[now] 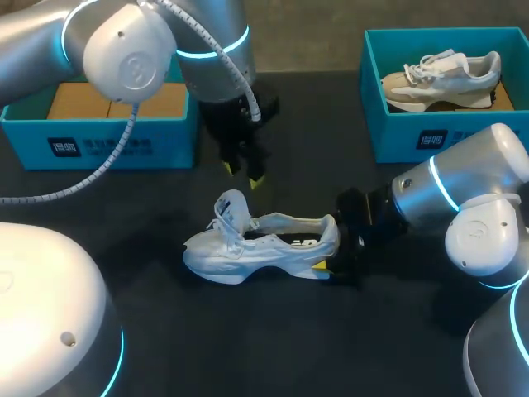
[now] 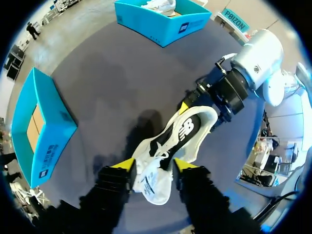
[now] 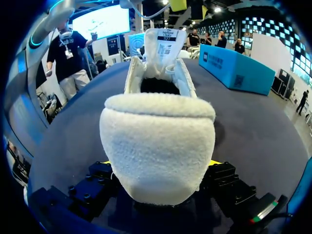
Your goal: Take the shoe out of the shoebox, open the shoe tongue, remove and reinsert the insole, then place the shoe into the shoebox
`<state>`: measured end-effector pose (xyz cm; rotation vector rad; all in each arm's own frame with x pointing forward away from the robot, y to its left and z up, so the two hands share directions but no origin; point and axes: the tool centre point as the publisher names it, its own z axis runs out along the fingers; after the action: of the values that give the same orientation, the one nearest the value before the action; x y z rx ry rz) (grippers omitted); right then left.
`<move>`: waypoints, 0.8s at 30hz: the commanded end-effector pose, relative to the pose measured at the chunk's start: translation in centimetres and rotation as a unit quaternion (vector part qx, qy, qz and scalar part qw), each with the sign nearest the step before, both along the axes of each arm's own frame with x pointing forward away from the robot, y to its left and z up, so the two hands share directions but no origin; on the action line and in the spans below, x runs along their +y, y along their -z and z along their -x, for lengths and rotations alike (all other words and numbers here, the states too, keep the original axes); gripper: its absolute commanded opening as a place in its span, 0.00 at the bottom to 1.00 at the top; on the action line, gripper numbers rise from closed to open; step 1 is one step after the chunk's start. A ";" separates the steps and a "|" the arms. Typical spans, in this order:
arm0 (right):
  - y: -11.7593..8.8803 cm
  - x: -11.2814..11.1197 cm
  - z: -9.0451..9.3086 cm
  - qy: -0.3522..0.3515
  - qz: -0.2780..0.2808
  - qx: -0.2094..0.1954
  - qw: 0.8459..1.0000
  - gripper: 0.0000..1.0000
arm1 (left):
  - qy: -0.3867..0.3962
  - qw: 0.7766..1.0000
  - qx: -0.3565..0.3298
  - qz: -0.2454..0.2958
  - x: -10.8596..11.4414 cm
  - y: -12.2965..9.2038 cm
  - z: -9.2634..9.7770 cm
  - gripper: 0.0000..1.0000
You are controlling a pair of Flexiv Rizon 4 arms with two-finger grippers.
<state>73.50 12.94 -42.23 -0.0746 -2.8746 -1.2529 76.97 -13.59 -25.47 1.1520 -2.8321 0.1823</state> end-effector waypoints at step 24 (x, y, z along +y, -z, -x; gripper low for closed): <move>0.3 0.3 -0.2 0.000 0.001 0.000 1.000 0.00 | 0.009 1.000 -0.001 -0.007 -0.4 -0.1 -0.3 0.00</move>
<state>73.50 12.95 -42.23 -0.0745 -2.8746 -1.2530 77.24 -13.86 -25.38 1.1288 -2.8501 0.1673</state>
